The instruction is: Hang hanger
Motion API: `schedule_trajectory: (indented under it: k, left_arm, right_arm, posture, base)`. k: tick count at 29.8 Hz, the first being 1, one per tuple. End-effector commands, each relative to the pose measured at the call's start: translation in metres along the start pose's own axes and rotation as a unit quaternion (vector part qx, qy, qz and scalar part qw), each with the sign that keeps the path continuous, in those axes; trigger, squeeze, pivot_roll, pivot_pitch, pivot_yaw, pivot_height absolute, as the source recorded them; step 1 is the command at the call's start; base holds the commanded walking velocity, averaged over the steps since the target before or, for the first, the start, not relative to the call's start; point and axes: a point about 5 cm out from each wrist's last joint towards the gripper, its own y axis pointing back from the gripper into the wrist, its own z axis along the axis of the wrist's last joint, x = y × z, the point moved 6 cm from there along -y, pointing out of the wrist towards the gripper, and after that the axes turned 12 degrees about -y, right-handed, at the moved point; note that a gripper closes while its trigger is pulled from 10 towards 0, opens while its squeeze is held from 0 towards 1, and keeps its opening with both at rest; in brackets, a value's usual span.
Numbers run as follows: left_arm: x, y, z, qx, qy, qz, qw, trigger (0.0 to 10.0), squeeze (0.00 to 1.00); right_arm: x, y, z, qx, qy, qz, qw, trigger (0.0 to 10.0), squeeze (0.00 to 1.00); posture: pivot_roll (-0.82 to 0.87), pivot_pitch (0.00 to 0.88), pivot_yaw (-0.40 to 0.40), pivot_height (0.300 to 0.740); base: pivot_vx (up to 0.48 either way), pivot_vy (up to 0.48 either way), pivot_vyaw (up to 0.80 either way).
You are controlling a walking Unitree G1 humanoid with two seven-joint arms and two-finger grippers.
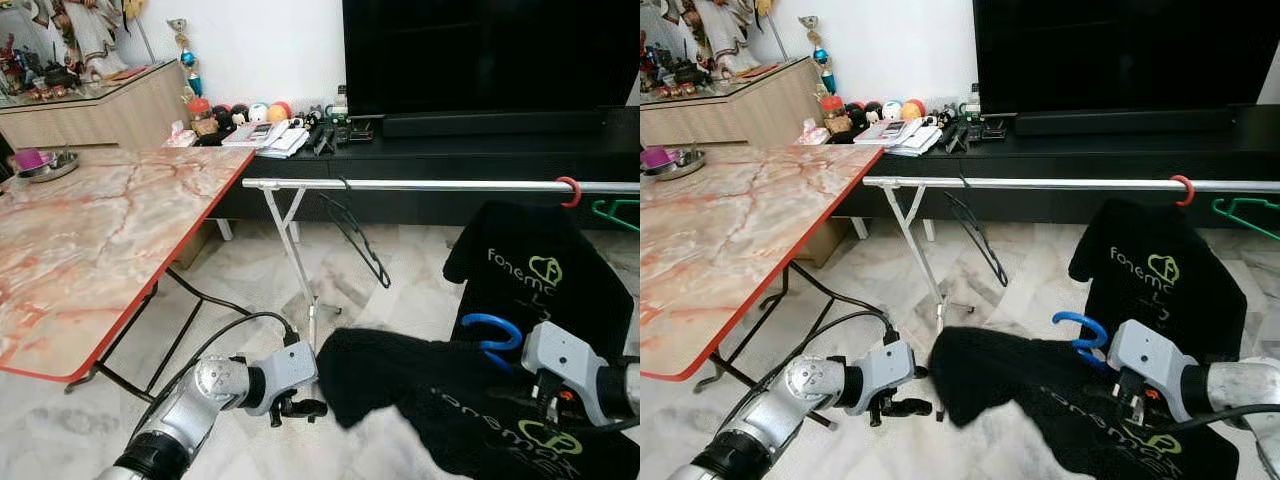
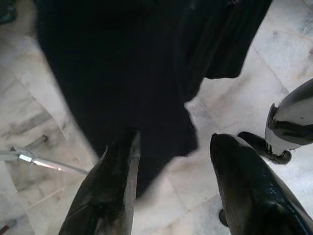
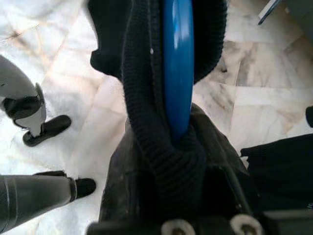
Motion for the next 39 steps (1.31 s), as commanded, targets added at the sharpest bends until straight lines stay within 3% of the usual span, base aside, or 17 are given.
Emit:
schedule_trajectory:
  k: [1, 7, 14, 15, 18, 21, 23, 26, 32, 39]
  left_arm:
    - [0.007, 0.004, 0.002, -0.009, 0.002, 0.005, 1.0, 10.0, 1.0]
    - [-0.001, 0.003, 0.005, -0.023, 0.004, -0.018, 1.0, 10.0, 1.0]
    - [-0.002, -0.001, 0.01, -0.025, -0.023, -0.032, 0.999, 10.0, 1.0]
    - [0.0, -0.002, 0.01, -0.023, -0.026, -0.025, 0.999, 10.0, 0.0]
    - [0.005, -0.001, 0.01, -0.022, -0.025, -0.013, 0.999, 10.0, 0.0]
    - [0.005, 0.009, 0.006, -0.018, -0.008, -0.024, 1.0, 10.0, 0.0]
    - [-0.002, 0.016, -0.005, 0.003, -0.013, -0.045, 0.999, 10.0, 0.0]
    - [0.002, 0.022, -0.015, 0.021, -0.019, -0.032, 0.999, 10.0, 0.0]
    - [0.024, 0.018, -0.005, 0.007, -0.013, 0.028, 1.0, 10.0, 0.0]
    - [0.023, 0.005, 0.0, -0.003, 0.0, 0.034, 0.999, 10.0, 0.0]
  right_arm:
    - [0.006, 0.004, 0.016, -0.02, 0.028, 0.013, 0.999, 10.0, 0.0]
    - [0.015, 0.006, 0.02, -0.025, 0.035, 0.036, 0.998, 10.0, 0.0]
    - [0.029, 0.005, 0.026, -0.035, 0.045, 0.061, 0.996, 10.0, 0.0]
    - [0.029, 0.006, 0.025, -0.033, 0.045, 0.061, 0.997, 10.0, 0.0]
    - [0.028, 0.006, 0.022, -0.028, 0.042, 0.057, 0.997, 10.0, 0.0]
    - [0.026, 0.007, 0.018, -0.022, 0.037, 0.05, 0.998, 10.0, 0.0]
    - [0.026, 0.006, 0.015, -0.017, 0.035, 0.049, 0.998, 10.0, 0.0]
    - [0.027, 0.003, 0.014, -0.015, 0.035, 0.05, 0.998, 10.0, 0.0]
    - [0.029, 0.001, 0.018, -0.022, 0.038, 0.055, 0.998, 10.0, 0.0]
    - [0.031, 0.005, 0.022, -0.028, 0.04, 0.06, 0.997, 10.0, 0.0]
  posture:
    - [-0.01, 0.0, 0.114, 0.74]
    - [-0.01, 0.0, 0.114, 0.74]
    - [-0.02, 0.0, 0.124, 0.74]
    - [-0.02, 0.0, 0.126, 0.74]
    - [-0.02, 0.0, 0.129, 0.74]
    - [-0.02, 0.0, 0.13, 0.74]
    - [-0.01, 0.0, 0.132, 0.74]
    - [-0.01, 0.0, 0.133, 0.74]
    - [-0.01, 0.0, 0.131, 0.74]
    - [-0.02, 0.0, 0.132, 0.74]
  base:
    - [0.0, 0.0, 0.0]
    - [0.0, 0.0, 0.0]
    - [0.0, 0.0, 0.0]
    - [0.0, 0.0, 0.0]
    - [0.0, 0.0, 0.0]
    - [0.0, 0.0, 0.0]
    - [0.0, 0.0, 0.0]
    - [0.0, 0.0, 0.0]
    - [0.0, 0.0, 0.0]
    - [0.0, 0.0, 0.0]
